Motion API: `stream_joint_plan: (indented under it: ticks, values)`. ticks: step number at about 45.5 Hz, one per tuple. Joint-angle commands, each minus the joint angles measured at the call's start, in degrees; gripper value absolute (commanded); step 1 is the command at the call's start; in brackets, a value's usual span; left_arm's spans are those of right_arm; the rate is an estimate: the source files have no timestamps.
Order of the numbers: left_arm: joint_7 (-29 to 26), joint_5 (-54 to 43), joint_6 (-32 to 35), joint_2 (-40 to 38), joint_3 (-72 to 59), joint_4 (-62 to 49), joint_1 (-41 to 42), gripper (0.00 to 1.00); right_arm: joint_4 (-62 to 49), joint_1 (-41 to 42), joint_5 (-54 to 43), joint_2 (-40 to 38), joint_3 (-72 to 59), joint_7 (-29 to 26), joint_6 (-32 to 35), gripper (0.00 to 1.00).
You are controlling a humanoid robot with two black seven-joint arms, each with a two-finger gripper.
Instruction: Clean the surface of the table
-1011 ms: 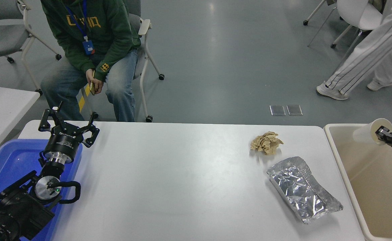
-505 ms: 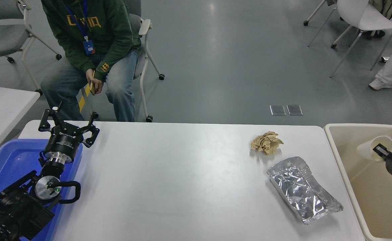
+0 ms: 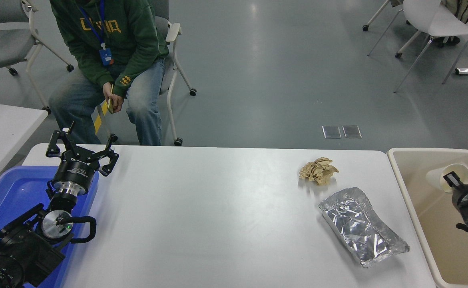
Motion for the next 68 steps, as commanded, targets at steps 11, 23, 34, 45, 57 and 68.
stream_joint_plan:
  ticks: [11, 23, 34, 45, 57, 68]
  values:
    - [-0.06, -0.08, 0.03, -0.01, 0.0, 0.0, 0.0, 1.0, 0.0, -0.02, 1.7, 0.72, 2.45, -0.75, -2.46, 0.0]
    - [0.03, 0.01, 0.03, -0.01, 0.0, 0.0, 0.0, 1.0, 0.09, 0.06, 2.93, 0.72, 3.07, -0.66, -2.73, 0.69]
    - [0.03, 0.01, 0.03, -0.01, 0.0, 0.0, 0.0, 1.0, 0.09, 0.77, 5.3, 0.72, 3.25, -0.66, -2.73, 1.0]
    - [0.03, 0.01, 0.03, -0.01, 0.0, 0.0, 0.0, 1.0, 0.18, 1.3, 5.48, 0.63, 3.25, -0.66, -2.46, 1.0]
    - [-0.06, 0.01, 0.03, 0.08, 0.0, 0.0, 0.0, 1.0, 0.27, 1.73, 5.48, 0.72, 3.33, -0.66, -2.11, 1.0]
    - [-0.06, 0.01, 0.03, -0.01, 0.0, 0.0, 0.0, 1.0, 0.44, 1.82, 5.48, 1.16, 3.25, -0.14, -2.11, 1.0]
